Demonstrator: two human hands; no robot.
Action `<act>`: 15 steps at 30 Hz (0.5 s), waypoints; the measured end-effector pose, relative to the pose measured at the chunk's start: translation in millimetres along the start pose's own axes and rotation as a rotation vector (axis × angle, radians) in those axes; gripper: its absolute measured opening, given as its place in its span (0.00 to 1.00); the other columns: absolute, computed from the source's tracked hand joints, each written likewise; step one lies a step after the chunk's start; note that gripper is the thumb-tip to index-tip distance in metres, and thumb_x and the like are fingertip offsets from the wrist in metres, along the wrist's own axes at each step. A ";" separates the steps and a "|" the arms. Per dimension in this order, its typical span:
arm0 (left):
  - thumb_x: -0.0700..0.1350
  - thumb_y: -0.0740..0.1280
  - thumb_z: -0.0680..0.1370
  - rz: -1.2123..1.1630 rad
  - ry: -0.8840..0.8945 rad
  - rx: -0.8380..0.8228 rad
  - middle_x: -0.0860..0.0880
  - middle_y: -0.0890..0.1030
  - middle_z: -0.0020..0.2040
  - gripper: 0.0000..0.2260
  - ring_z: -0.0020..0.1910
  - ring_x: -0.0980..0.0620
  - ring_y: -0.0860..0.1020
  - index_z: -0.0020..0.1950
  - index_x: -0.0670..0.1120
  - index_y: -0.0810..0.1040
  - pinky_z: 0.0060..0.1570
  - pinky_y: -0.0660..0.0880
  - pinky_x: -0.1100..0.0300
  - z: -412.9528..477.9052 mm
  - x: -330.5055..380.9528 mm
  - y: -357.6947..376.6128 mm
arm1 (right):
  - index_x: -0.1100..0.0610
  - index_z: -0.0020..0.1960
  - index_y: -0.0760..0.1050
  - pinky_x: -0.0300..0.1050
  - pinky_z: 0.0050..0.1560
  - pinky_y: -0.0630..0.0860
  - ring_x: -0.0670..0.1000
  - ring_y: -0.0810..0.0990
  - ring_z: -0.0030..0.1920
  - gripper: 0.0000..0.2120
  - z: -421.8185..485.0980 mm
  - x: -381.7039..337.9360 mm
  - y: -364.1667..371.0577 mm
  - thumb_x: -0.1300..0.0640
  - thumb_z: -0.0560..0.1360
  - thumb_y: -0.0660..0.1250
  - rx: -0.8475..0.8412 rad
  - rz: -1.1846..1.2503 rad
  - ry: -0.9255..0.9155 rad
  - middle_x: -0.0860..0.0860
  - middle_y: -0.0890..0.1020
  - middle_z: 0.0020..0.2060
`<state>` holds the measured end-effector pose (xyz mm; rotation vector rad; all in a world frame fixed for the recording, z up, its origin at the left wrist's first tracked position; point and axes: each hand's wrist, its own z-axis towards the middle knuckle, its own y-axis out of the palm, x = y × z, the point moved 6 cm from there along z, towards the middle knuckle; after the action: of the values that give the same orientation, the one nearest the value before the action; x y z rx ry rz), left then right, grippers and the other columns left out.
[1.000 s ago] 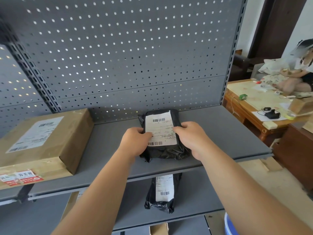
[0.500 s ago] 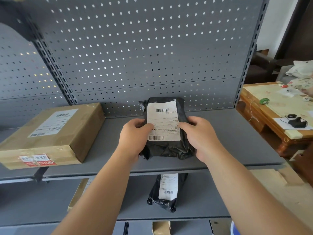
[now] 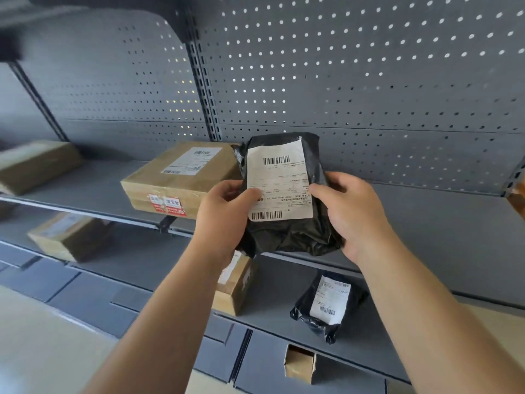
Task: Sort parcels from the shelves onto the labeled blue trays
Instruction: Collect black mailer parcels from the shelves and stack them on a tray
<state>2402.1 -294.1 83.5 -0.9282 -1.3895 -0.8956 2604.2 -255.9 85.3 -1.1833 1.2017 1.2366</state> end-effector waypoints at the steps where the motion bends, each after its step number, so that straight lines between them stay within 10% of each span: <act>1: 0.43 0.72 0.79 -0.011 0.000 0.017 0.48 0.88 0.46 0.05 0.45 0.48 0.88 0.54 0.48 0.81 0.47 0.85 0.48 -1.2 2.9 -13.1 | 0.50 0.56 0.83 0.51 0.48 0.85 0.49 0.87 0.47 0.08 -2.3 -3.0 12.5 0.58 0.79 0.69 -0.026 0.006 -0.007 0.45 0.88 0.46; 15: 0.42 0.73 0.78 -0.036 0.043 0.305 0.48 0.88 0.46 0.06 0.45 0.48 0.88 0.55 0.47 0.81 0.47 0.85 0.48 -4.7 9.1 -264.1 | 0.49 0.57 0.82 0.49 0.45 0.86 0.47 0.87 0.47 0.08 -50.0 -17.3 258.1 0.56 0.79 0.70 -0.337 0.005 -0.073 0.45 0.88 0.47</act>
<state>2160.6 -401.0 94.6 -0.6502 -1.4603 -0.7011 2346.6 -307.1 105.9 -1.3650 0.9662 1.5143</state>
